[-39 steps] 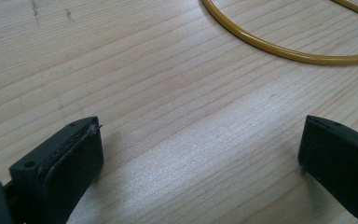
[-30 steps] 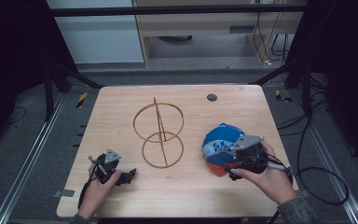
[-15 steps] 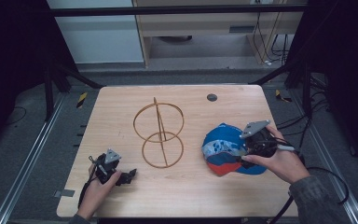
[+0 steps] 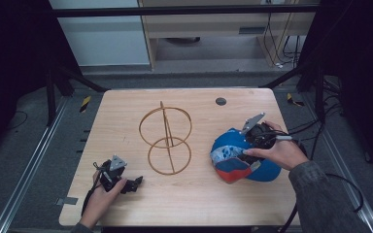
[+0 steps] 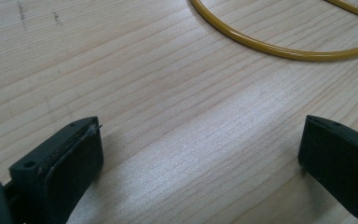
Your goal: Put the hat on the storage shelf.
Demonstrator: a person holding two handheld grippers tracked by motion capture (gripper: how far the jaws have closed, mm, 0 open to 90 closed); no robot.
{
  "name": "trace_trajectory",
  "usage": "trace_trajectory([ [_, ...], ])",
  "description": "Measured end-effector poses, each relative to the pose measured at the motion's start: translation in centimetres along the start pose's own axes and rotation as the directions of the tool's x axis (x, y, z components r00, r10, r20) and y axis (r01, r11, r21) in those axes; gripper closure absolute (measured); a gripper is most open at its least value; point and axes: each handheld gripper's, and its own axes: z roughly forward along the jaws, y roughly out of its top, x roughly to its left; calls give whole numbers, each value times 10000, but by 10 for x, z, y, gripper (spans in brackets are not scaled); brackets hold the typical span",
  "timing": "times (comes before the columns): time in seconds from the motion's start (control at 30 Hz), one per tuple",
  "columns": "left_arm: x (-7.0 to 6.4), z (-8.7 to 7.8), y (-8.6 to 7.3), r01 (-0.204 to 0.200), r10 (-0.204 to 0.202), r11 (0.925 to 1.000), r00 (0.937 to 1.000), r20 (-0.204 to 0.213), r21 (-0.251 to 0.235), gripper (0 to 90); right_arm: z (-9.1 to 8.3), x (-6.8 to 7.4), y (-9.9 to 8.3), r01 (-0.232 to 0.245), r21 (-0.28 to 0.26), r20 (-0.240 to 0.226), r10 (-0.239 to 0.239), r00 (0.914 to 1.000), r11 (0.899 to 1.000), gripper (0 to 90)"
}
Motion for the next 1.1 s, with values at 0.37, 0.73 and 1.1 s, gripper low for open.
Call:
trace_trajectory([
  [0.37, -1, 0, 0, -98, 97, 10000, 9999, 99, 20, 0, 12, -15, 2, -135, 322, -574, 153, 9982, 9994, 59],
  [0.73, -1, 0, 0, -140, 140, 9999, 9998, 108, -11, 0, 18, -19, 4, -39, 510, -870, 83, 9962, 9987, 76],
  [1.1, -3, 0, 1, -181, 181, 9998, 9997, 178, -4, 0, 20, -16, 3, 181, 617, -1025, -117, 9947, 9979, 336],
])
